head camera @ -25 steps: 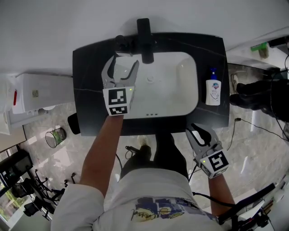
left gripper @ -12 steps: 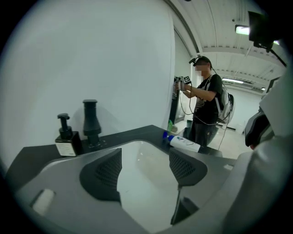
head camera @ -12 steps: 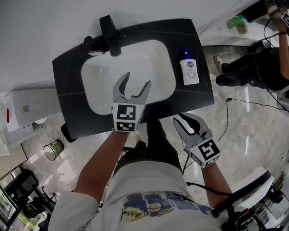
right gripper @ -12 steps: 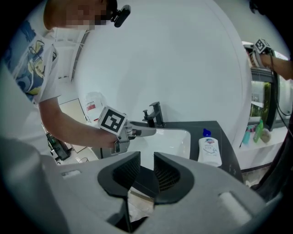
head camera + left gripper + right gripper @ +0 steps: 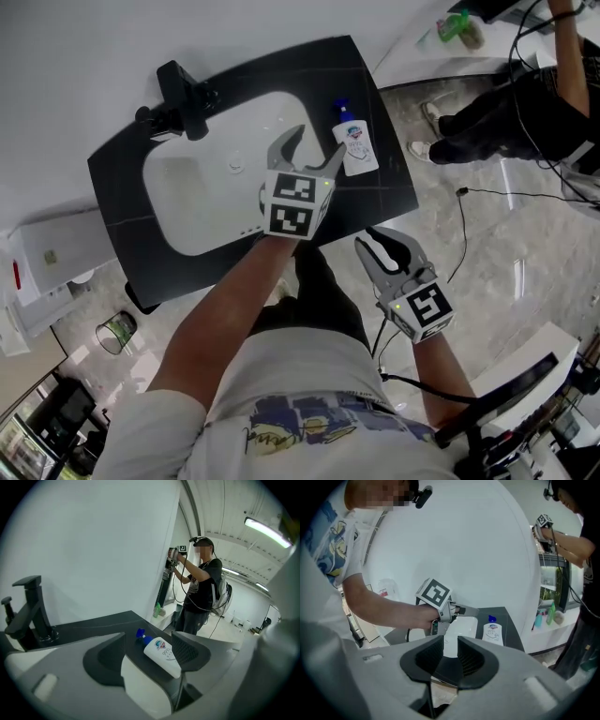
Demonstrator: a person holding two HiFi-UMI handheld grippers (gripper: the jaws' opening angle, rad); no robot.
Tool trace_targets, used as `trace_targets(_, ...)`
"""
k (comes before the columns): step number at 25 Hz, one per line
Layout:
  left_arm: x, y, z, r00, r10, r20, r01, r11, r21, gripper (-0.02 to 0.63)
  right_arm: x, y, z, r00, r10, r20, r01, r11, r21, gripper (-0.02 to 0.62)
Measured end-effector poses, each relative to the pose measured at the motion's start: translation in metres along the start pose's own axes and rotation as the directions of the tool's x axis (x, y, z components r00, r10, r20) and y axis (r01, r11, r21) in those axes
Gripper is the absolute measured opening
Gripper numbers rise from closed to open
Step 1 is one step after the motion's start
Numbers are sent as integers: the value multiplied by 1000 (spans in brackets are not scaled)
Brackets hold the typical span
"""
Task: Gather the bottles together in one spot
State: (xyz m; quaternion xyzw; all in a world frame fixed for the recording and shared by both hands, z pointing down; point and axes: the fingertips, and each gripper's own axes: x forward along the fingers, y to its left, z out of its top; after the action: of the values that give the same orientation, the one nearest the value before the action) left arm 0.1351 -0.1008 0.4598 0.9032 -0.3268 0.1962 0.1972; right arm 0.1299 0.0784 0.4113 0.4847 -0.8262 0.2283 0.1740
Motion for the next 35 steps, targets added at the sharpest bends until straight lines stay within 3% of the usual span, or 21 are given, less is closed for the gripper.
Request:
trace_targets(4, 30, -4, 4, 999, -6, -49, 3, 998, -59, 288, 4, -15, 2, 1000, 0, 4, 0, 1000, 8, 89)
trace_targets(11, 71, -2, 3, 986, 28, -164, -35, 999, -39, 285, 9, -40, 3, 1000, 15, -16, -15, 1000, 27, 89)
trace_targets(14, 88, 1, -4, 975, 23, -223, -49, 992, -114, 273, 16, -45, 6, 999, 30, -14, -30, 999, 33, 89)
trace_targets(18, 108, 2, -12, 958, -9, -285, -67, 964, -258, 261, 21, -53, 8, 999, 31, -9, -31, 998, 51, 89)
trace_targets(22, 122, 8, -27, 941, -11, -339, -102, 944, -315, 261, 24, -57, 11, 999, 33, -11, -32, 997, 65, 89)
trace_targets(27, 135, 12, -39, 921, 10, -390, -148, 934, -325, 242, 25, -65, 10, 1000, 21, -13, -20, 996, 85, 89)
trace_targets(31, 135, 22, -49, 880, 89, -467, -223, 944, -241, 239, 22, -72, 8, 1000, 9, -13, -7, 996, 90, 89)
trace_targets(35, 140, 20, -49, 873, 81, -481, -214, 949, -230, 215, 20, -74, 5, 1000, 10, -18, -8, 996, 94, 89)
